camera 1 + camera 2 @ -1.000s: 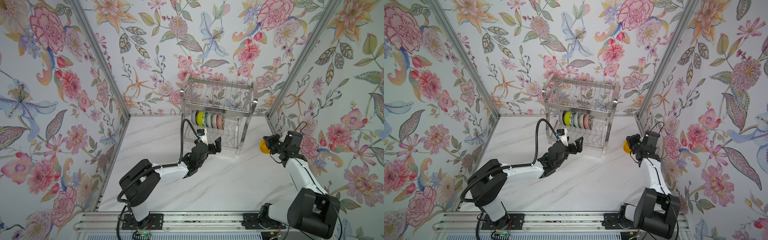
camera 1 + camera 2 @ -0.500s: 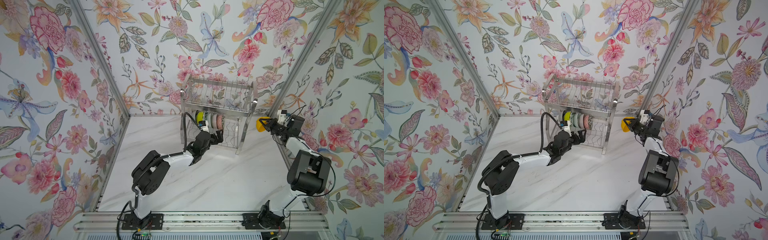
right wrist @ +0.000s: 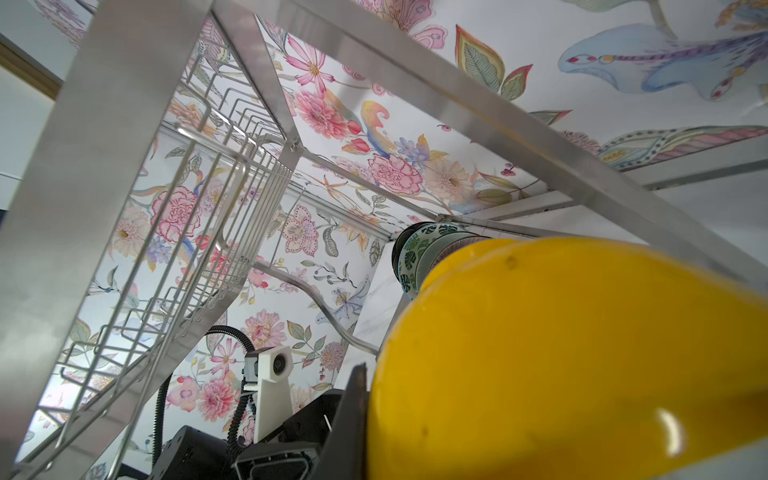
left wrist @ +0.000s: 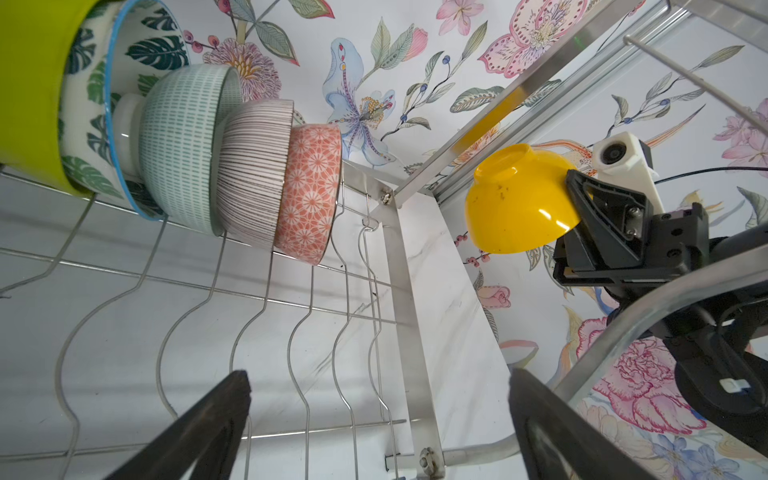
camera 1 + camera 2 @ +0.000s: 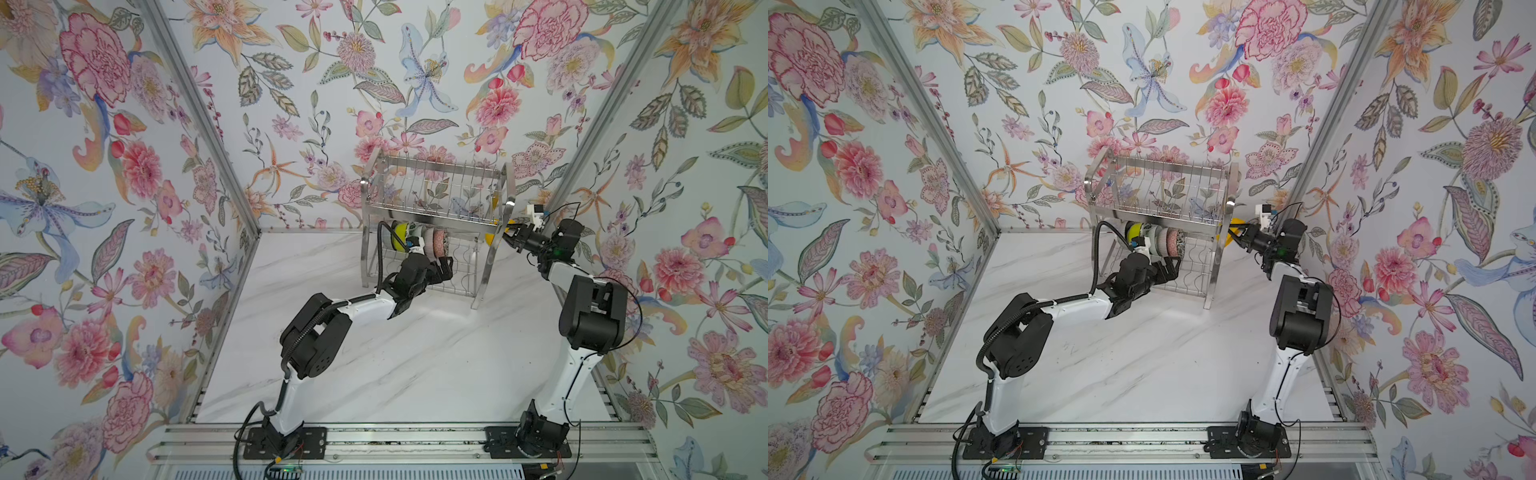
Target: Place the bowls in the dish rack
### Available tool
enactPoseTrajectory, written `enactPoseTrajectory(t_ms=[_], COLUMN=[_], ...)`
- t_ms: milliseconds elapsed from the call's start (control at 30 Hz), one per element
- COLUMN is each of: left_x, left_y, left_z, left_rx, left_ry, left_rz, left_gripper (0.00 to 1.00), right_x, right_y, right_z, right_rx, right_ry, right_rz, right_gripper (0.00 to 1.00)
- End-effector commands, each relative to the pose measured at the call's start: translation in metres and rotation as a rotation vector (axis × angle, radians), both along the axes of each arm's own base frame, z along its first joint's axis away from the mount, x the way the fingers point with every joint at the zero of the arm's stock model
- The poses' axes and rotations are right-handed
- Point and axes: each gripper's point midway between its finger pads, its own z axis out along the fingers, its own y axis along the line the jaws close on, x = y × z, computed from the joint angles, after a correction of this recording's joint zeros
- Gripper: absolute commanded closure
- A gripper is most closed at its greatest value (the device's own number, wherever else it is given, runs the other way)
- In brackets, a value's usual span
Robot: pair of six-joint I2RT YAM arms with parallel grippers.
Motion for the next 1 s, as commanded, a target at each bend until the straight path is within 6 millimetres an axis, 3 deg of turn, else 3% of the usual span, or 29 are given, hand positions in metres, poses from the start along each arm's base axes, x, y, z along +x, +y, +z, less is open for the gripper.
enactPoseTrajectory(t_ms=[0,300,733,967], left_x=[0.006,0.008,0.01,0.009], left_y=[0.003,0.009,0.02,0.025], left_z=[-0.006,-0.014,-0.018,-0.016], left_rx=[0.016,0.027,0.026,0.025], left_ry=[0.016,0.029,0.035,0.033], left_rz=[0.006,0.013,0.03,0.038], left_gripper=[0.01,0.01,0.01,0.01], right_x=[-0.008,-0.002,0.013,0.019], right_y=[0.011,0.036,0.068,0.086], right_z=[0.032,0.018,-0.027,-0.041], right_rx=[0.024,0.068,0.044,0.046], right_ry=[-0.116,-0.088,0.01,0.036], right_rz=[0.095,0.175,0.189,0.217], right_gripper=[1.0,1.0,1.0,1.0])
